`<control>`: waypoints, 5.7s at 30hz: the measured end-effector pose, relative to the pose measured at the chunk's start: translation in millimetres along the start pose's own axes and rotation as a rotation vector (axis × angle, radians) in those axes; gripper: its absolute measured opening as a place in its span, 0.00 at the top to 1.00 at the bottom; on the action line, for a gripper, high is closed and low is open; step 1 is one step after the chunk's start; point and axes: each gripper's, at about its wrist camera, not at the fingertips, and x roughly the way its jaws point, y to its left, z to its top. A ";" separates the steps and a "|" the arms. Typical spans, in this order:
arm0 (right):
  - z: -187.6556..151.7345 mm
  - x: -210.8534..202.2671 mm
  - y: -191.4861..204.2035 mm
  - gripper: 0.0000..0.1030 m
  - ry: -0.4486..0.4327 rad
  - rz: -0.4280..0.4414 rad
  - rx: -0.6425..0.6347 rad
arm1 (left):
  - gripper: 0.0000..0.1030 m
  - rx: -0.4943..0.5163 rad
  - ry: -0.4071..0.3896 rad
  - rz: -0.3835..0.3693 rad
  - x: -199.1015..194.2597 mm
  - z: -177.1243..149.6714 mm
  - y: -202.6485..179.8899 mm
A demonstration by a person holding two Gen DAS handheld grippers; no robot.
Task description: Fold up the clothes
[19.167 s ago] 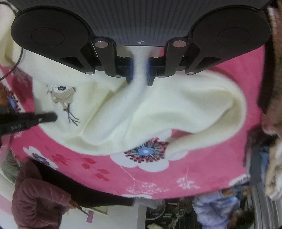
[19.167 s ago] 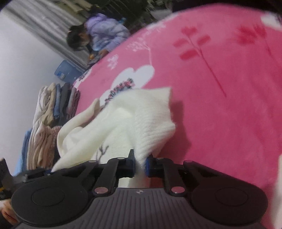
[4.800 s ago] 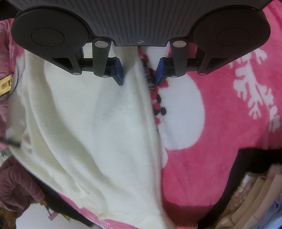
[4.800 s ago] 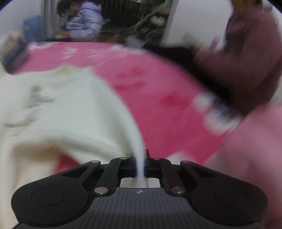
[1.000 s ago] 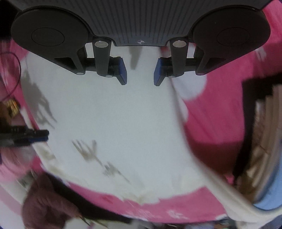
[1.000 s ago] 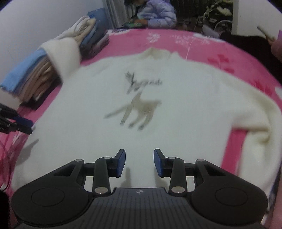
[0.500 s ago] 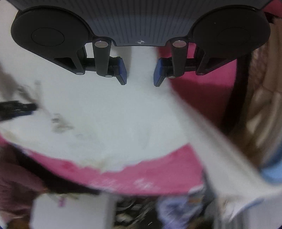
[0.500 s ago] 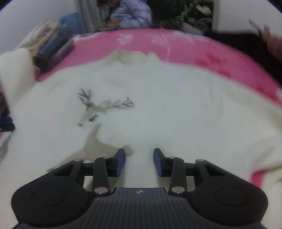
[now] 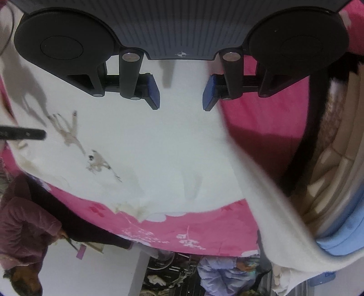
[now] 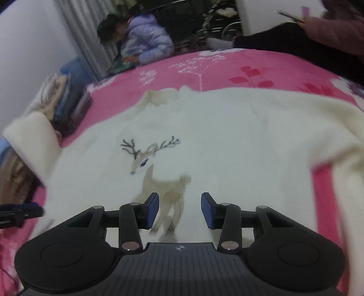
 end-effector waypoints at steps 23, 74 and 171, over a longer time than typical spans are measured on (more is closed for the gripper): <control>-54.2 -79.3 -97.5 0.51 0.014 -0.546 0.075 | 0.50 0.332 0.070 -0.156 -11.7 -26.6 -91.0; -36.9 -20.9 -1.0 0.47 0.263 0.264 0.066 | 0.49 0.075 0.204 -0.336 -4.0 -35.9 -75.4; -47.2 -119.5 -26.2 0.75 0.259 -0.007 -0.314 | 0.75 0.236 0.634 -0.626 -9.4 -72.8 -159.8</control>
